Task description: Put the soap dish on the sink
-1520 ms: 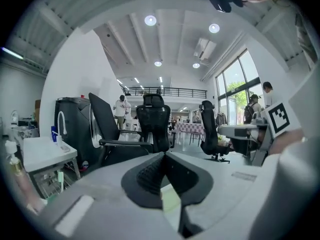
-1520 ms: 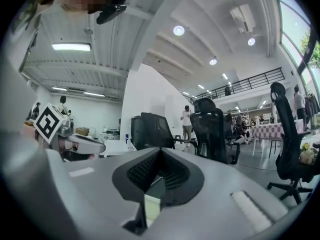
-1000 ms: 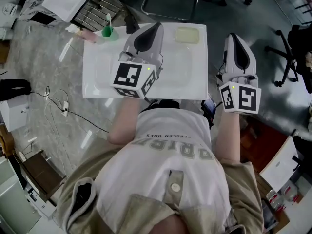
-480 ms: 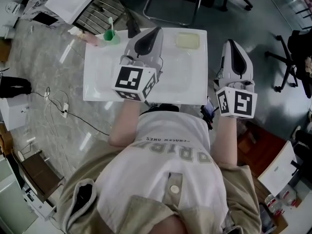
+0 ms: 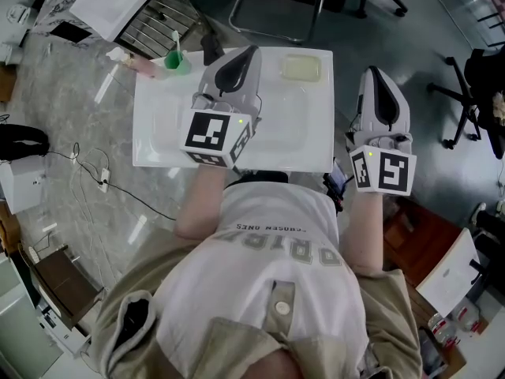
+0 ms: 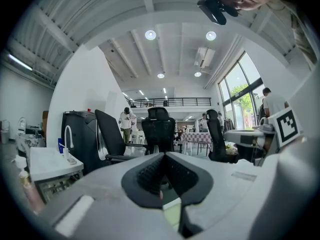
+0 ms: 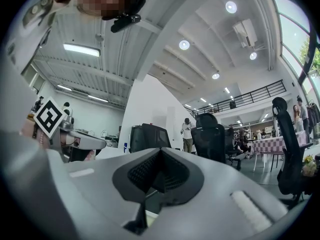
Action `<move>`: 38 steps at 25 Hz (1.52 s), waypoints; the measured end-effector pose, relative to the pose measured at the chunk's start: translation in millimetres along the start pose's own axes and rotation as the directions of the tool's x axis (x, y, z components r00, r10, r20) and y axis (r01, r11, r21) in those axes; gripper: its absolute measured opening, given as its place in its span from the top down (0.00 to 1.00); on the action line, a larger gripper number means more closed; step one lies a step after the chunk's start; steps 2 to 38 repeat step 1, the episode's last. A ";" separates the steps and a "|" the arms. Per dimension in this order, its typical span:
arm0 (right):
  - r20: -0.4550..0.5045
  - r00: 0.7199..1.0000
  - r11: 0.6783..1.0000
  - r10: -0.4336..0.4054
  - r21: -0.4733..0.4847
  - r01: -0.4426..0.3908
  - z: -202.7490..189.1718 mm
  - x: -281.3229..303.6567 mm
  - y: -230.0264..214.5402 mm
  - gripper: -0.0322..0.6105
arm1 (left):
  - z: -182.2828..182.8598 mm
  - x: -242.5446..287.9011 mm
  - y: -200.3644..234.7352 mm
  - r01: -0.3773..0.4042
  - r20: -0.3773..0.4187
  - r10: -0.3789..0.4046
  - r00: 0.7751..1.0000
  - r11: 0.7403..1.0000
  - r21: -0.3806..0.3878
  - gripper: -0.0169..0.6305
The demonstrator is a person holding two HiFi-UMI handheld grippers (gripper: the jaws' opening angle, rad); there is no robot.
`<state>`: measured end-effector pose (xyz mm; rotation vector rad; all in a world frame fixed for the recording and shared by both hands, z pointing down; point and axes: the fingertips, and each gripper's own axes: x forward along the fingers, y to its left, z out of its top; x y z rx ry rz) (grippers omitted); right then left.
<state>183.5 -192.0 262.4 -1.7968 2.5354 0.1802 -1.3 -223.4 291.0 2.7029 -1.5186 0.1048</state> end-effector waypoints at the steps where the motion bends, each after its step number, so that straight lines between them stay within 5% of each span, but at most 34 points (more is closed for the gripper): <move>1: 0.002 1.000 1.000 0.002 0.000 -0.002 0.3 0.4 0.6 0.95 | -0.1 0.0 0.8 -0.001 0.001 0.001 1.000 1.000 0.002 0.96; 38: 0.002 1.000 1.000 0.002 0.000 -0.002 0.3 0.4 0.6 0.95 | -0.1 0.0 0.8 -0.001 0.001 0.001 1.000 1.000 0.002 0.96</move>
